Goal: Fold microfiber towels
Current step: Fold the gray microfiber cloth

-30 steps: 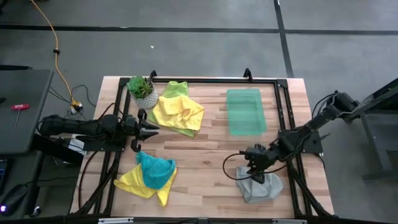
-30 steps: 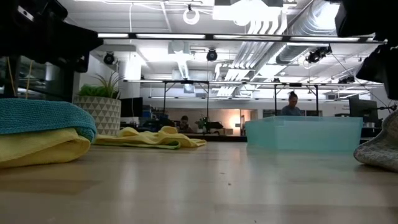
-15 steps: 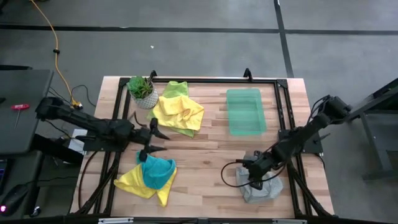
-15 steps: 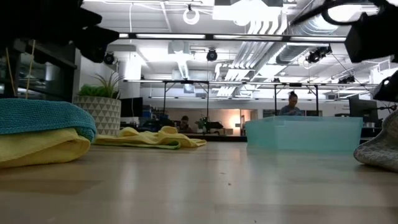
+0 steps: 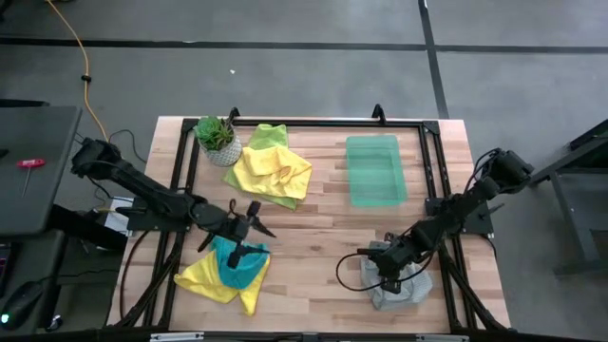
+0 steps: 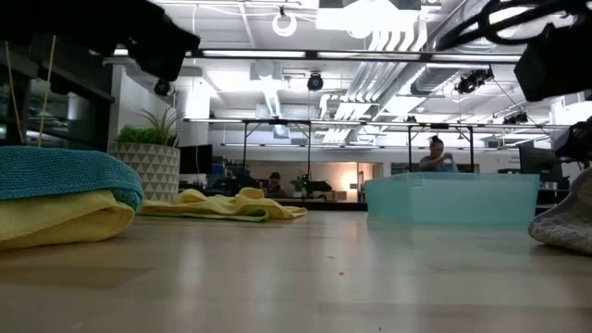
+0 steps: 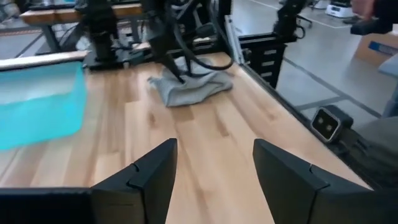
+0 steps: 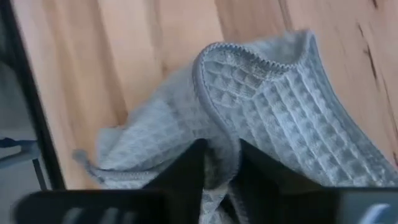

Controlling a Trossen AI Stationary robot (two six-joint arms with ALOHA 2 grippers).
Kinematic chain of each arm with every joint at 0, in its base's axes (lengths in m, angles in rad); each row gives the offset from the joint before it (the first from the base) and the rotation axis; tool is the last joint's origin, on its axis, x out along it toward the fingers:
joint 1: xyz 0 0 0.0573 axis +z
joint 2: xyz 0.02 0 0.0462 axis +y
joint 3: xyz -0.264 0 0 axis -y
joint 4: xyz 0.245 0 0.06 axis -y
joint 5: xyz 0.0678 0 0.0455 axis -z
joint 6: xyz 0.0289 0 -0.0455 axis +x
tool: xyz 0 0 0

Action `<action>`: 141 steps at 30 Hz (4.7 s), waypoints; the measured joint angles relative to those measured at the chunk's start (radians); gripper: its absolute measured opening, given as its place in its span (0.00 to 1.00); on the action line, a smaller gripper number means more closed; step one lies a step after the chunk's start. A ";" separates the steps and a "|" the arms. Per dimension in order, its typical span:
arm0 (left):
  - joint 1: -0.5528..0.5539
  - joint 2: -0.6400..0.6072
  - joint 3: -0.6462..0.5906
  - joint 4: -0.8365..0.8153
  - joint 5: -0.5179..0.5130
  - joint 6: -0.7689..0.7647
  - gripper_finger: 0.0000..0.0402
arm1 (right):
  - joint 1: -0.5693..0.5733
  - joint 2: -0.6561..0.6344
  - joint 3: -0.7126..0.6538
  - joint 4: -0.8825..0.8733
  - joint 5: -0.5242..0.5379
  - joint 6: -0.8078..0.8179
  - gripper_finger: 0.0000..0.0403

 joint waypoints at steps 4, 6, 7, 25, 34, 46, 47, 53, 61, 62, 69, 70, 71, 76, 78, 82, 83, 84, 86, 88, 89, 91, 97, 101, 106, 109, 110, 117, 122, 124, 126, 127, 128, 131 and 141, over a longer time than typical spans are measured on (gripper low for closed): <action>-0.026 0.083 0.082 -0.002 -0.029 0.021 0.48 | 0.000 0.000 0.052 -0.030 0.017 -0.037 0.02; -0.036 0.126 0.118 -0.006 -0.044 0.055 0.47 | 0.000 0.000 0.088 -0.040 0.075 -0.067 0.04; -0.040 0.151 0.137 -0.005 -0.051 0.073 0.47 | 0.000 0.000 0.108 -0.044 0.112 -0.087 0.04; -0.048 0.539 0.317 -0.005 -0.200 0.145 0.46 | -0.240 0.096 0.227 0.284 0.585 -0.093 0.00; -0.071 0.567 0.319 -0.005 -0.210 0.085 0.46 | -0.317 0.266 0.226 0.432 0.397 -0.236 0.01; -0.073 0.567 0.318 -0.003 -0.227 0.082 0.46 | -0.187 0.102 0.226 0.095 0.369 -0.278 0.33; -0.073 0.567 0.318 -0.003 -0.222 0.080 0.46 | -0.165 0.100 0.226 0.086 0.370 -0.255 0.36; -0.059 0.567 0.319 0.031 -0.195 0.111 0.46 | -0.086 0.169 0.226 0.169 0.432 -0.246 0.40; -0.032 0.566 0.353 -0.046 -0.164 0.093 0.46 | -0.079 0.290 0.226 0.195 0.529 -0.388 0.40; -0.032 0.566 0.356 -0.051 -0.159 0.087 0.46 | -0.079 0.298 0.226 0.199 0.529 -0.406 0.40; -0.033 0.566 0.358 -0.062 -0.145 0.086 0.46 | -0.062 0.322 0.226 0.240 0.513 -0.515 0.40; -0.033 0.566 0.358 -0.063 -0.145 0.084 0.46 | -0.059 0.323 0.226 0.246 0.510 -0.530 0.40; -0.033 0.566 0.358 -0.063 -0.145 0.080 0.46 | -0.055 0.323 0.226 0.254 0.509 -0.543 0.40; -0.034 0.566 0.358 -0.068 -0.149 0.084 0.46 | -0.051 0.323 0.226 0.280 0.518 -0.557 0.40; -0.034 0.566 0.358 -0.070 -0.149 0.078 0.46 | -0.060 0.322 0.226 0.280 0.526 -0.531 0.40; -0.033 0.566 0.358 -0.070 -0.151 0.078 0.46 | -0.083 0.332 0.226 0.290 0.526 -0.484 0.40; -0.033 0.566 0.358 -0.070 -0.151 0.078 0.46 | -0.089 0.337 0.226 0.300 0.519 -0.469 0.40; -0.033 0.566 0.358 -0.070 -0.151 0.078 0.46 | -0.095 0.340 0.226 0.301 0.505 -0.459 0.40; -0.034 0.566 0.358 -0.070 -0.151 0.078 0.46 | -0.102 0.347 0.226 0.300 0.481 -0.423 0.40; -0.034 0.566 0.358 -0.070 -0.151 0.078 0.46 | -0.106 0.349 0.226 0.292 0.477 -0.379 0.40; -0.034 0.566 0.358 -0.071 -0.151 0.078 0.46 | -0.106 0.349 0.226 0.294 0.477 -0.363 0.40; -0.034 0.566 0.358 -0.073 -0.151 0.078 0.46 | -0.106 0.349 0.226 0.304 0.477 -0.326 0.39; -0.034 0.566 0.358 -0.074 -0.151 0.078 0.46 | -0.098 0.349 0.226 0.315 0.471 -0.273 0.24; -0.034 0.566 0.358 -0.074 -0.151 0.078 0.46 | -0.098 0.349 0.226 0.317 0.472 -0.273 0.09; -0.034 0.563 0.358 -0.075 -0.151 0.087 0.46 | -0.099 0.315 0.226 0.308 0.462 -0.296 0.03; -0.034 0.556 0.358 -0.071 -0.152 0.111 0.46 | -0.098 0.266 0.226 0.305 0.462 -0.328 0.03; -0.034 0.551 0.358 -0.077 -0.151 0.111 0.46 | -0.098 0.247 0.226 0.301 0.461 -0.335 0.02; -0.043 0.520 0.385 -0.113 -0.152 0.112 0.46 | -0.098 0.171 0.226 0.310 0.446 -0.428 0.02; -0.054 0.514 0.384 -0.124 -0.153 0.112 0.46 | -0.110 0.175 0.226 0.278 0.445 -0.402 0.02; -0.054 0.515 0.384 -0.128 -0.153 0.112 0.46 | -0.113 0.190 0.226 0.278 0.425 -0.383 0.02; -0.054 0.516 0.384 -0.137 -0.153 0.102 0.46 | -0.113 0.214 0.226 0.287 0.421 -0.382 0.04; -0.052 0.516 0.384 -0.139 -0.153 0.097 0.46 | -0.113 0.226 0.226 0.290 0.421 -0.382 0.06; -0.052 0.516 0.384 -0.142 -0.153 0.095 0.46 | -0.113 0.238 0.226 0.288 0.421 -0.382 0.08; -0.051 0.516 0.384 -0.141 -0.153 0.094 0.46 | -0.113 0.278 0.226 0.326 0.421 -0.384 0.16; -0.052 0.524 0.383 -0.141 -0.133 0.078 0.46 | -0.113 0.326 0.226 0.445 0.437 -0.469 0.32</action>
